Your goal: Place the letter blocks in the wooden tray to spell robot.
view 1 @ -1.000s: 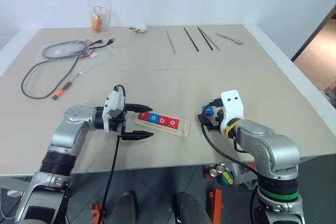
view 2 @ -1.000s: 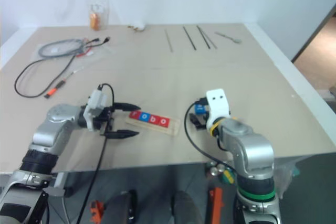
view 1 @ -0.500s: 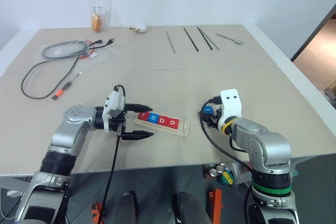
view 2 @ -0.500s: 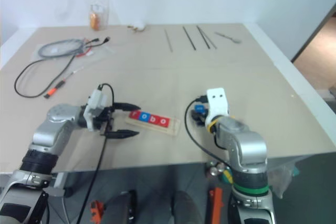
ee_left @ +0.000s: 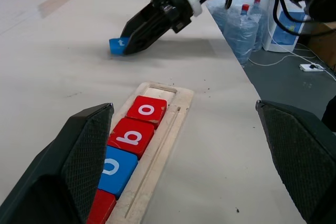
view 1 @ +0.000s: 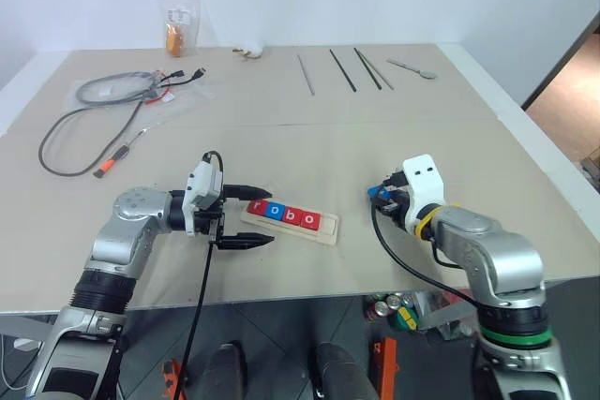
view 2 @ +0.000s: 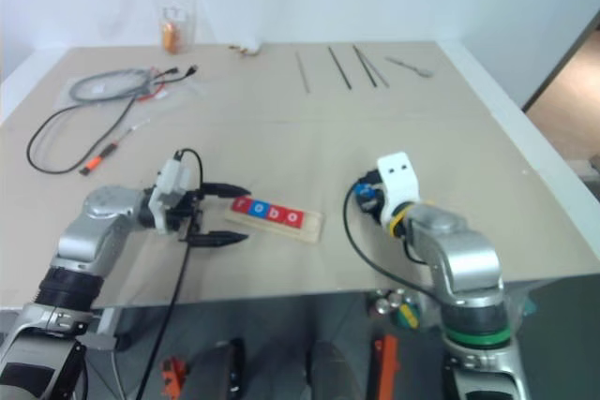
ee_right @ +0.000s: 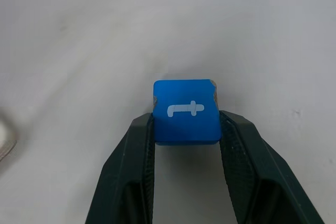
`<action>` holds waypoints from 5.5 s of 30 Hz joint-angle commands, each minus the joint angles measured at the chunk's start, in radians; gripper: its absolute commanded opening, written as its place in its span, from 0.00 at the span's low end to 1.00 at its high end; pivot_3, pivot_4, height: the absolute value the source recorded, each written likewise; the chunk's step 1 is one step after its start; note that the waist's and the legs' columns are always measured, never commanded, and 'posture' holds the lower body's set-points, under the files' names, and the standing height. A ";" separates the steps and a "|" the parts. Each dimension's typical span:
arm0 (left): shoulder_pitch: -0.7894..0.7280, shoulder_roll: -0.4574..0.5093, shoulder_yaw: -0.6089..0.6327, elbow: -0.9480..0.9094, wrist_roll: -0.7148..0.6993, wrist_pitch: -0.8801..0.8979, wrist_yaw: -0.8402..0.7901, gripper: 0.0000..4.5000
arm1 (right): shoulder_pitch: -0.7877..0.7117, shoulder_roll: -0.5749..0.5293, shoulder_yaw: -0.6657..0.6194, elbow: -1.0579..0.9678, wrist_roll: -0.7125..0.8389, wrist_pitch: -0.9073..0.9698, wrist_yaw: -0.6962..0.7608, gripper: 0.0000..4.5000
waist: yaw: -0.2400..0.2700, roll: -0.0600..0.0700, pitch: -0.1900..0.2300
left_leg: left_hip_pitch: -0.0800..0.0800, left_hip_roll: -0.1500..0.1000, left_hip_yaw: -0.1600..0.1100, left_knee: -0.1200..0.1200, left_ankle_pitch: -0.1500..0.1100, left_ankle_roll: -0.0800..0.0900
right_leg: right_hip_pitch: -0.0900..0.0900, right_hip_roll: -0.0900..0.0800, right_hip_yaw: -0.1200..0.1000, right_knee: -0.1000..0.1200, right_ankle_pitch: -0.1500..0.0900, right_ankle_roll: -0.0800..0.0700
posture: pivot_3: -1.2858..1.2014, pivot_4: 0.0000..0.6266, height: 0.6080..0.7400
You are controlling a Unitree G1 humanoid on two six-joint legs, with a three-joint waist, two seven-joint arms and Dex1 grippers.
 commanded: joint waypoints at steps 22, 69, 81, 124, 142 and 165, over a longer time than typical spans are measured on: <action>-0.002 0.045 0.029 -0.052 -0.021 0.014 0.007 1.00 | -0.084 -0.224 0.136 0.287 -0.017 -0.647 0.690 0.26 | 0.001 -0.001 0.000 | 0.000 -0.001 0.000 0.000 -0.001 -0.001 | 0.000 0.000 0.000 -0.001 -0.002 0.001 | 0.52 0.24 1.00; -0.033 0.029 0.010 -0.016 -0.009 0.006 -0.011 1.00 | 0.137 -0.234 -0.034 0.092 0.140 -0.466 0.569 0.99 | 0.001 -0.002 0.000 | 0.001 0.000 0.000 0.003 -0.001 -0.001 | 0.002 0.000 0.000 0.000 0.001 0.000 | 0.52 0.24 1.00; -0.037 0.030 0.009 -0.013 -0.008 0.009 -0.017 1.00 | 0.184 -0.220 0.003 0.065 0.114 -0.483 0.524 0.99 | 0.002 -0.002 0.000 | 0.001 0.000 -0.001 0.003 -0.001 -0.001 | 0.002 0.000 -0.001 0.000 0.000 0.001 | 0.52 0.24 1.00; -0.034 0.040 0.026 -0.021 -0.017 0.012 -0.013 1.00 | -0.119 -0.209 0.133 0.152 0.057 -0.479 0.629 0.26 | 0.001 -0.002 0.000 | 0.001 0.000 -0.001 0.002 -0.001 -0.001 | 0.002 0.001 0.000 0.000 0.000 0.001 | 0.52 0.24 1.00; -0.007 0.028 0.028 -0.047 -0.022 0.001 0.024 1.00 | -0.245 -0.132 0.270 0.244 -0.057 -0.438 0.629 0.26 | 0.001 -0.002 0.000 | 0.001 0.000 -0.001 0.002 -0.001 -0.001 | 0.002 0.001 0.000 0.001 0.001 0.001 | 0.52 0.24 1.00; -0.001 0.031 0.034 -0.047 -0.023 -0.001 0.036 1.00 | -0.289 -0.114 0.346 0.307 -0.132 -0.443 0.668 0.26 | 0.001 -0.002 0.000 | 0.001 0.000 -0.001 0.003 -0.001 -0.001 | 0.002 0.001 0.000 0.001 0.001 0.000 | 0.52 0.24 1.00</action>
